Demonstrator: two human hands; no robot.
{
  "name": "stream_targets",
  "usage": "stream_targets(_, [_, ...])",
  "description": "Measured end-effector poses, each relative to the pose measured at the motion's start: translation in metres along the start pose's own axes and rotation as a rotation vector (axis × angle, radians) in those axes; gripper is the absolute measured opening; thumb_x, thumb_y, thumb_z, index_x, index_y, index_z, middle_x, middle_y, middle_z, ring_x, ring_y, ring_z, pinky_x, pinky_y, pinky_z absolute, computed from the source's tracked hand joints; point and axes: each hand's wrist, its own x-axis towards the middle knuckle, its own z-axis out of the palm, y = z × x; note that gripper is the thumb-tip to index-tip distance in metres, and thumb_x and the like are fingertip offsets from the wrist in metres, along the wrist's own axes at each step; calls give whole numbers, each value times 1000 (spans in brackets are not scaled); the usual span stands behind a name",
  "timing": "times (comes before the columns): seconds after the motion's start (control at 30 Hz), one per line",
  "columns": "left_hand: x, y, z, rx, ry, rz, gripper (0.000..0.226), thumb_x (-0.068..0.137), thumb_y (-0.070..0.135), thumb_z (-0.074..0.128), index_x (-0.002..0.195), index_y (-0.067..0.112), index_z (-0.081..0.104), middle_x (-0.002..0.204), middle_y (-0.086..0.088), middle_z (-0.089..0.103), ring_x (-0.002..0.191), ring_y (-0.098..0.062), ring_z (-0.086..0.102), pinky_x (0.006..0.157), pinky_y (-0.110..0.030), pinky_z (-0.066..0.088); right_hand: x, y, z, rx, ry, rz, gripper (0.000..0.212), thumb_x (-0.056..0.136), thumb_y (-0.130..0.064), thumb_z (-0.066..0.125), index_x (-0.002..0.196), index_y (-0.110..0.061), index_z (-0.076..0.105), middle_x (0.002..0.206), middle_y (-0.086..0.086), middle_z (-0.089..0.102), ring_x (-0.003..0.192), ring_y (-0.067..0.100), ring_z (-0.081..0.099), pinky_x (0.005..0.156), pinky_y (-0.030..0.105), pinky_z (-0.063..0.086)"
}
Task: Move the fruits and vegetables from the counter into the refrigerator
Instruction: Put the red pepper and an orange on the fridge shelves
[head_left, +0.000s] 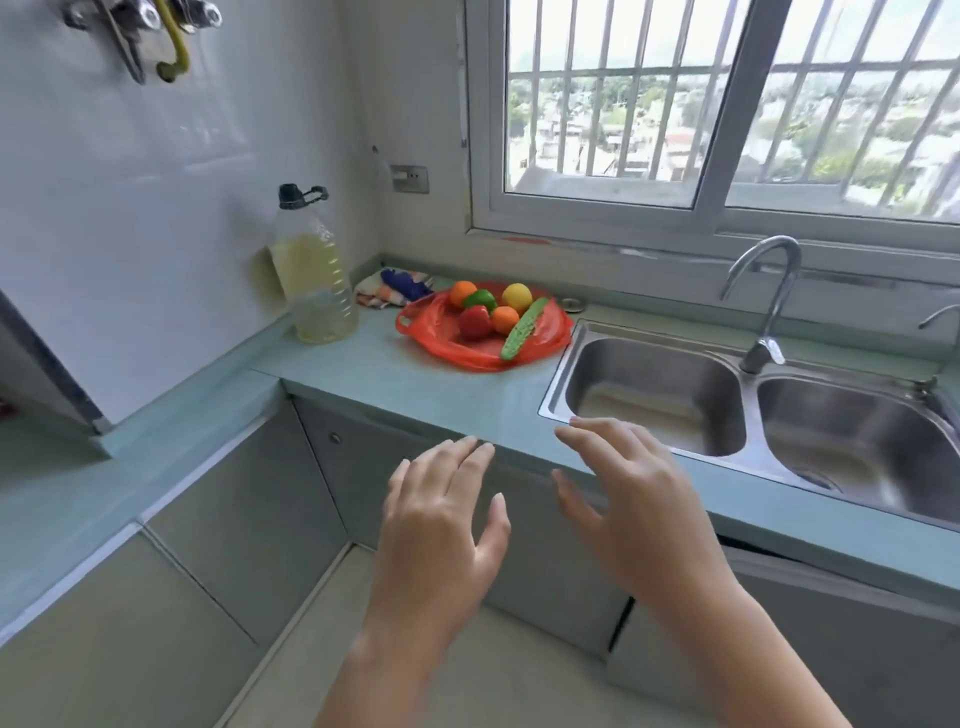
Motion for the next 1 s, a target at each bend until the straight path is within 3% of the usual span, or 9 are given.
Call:
stream_targets(0.23, [83, -98, 18, 24, -40, 5, 43, 82, 35, 44, 117, 14, 59, 118, -2, 63, 111, -20, 56, 98, -48, 42, 95, -16, 87, 6, -20, -7, 39, 80, -35, 46, 103, -11, 67, 102, 5, 69, 93, 27, 64, 79, 40, 53])
stream_targets(0.33, [103, -126, 36, 8, -62, 7, 42, 81, 35, 45, 116, 16, 59, 118, -1, 63, 112, -16, 52, 101, -41, 38, 120, -7, 120, 13, -54, 13, 40, 80, -36, 46, 102, -10, 68, 101, 5, 69, 93, 28, 64, 79, 40, 53])
stream_targets(0.47, [138, -163, 64, 20, -96, -8, 43, 81, 36, 44, 116, 16, 59, 117, -1, 63, 112, -18, 55, 100, -41, 36, 161, 9, 161, 17, -66, 30, 32, 77, -29, 58, 102, -10, 67, 99, 3, 69, 92, 26, 64, 77, 37, 53])
stream_targets(0.63, [199, -202, 123, -35, -169, -13, 44, 82, 37, 44, 119, 18, 58, 120, 2, 61, 113, -11, 48, 100, -34, 32, 214, 57, 218, 3, -60, 67, 34, 75, -26, 60, 103, -9, 66, 96, 3, 69, 89, 26, 64, 75, 34, 51])
stream_targets(0.87, [316, -252, 220, -83, -255, -1, 44, 81, 34, 46, 118, 15, 59, 121, -3, 60, 114, -13, 44, 99, -31, 33, 307, 145, 308, 11, -160, 141, 37, 72, -27, 60, 101, -6, 67, 91, 9, 68, 79, 32, 64, 66, 38, 53])
stream_targets(1.0, [363, -276, 271, -91, -301, -36, 46, 78, 35, 47, 118, 14, 59, 121, -6, 60, 114, -20, 52, 99, -32, 35, 340, 190, 352, -2, -210, 193, 40, 70, -29, 61, 102, -6, 66, 91, 10, 68, 79, 33, 64, 66, 38, 52])
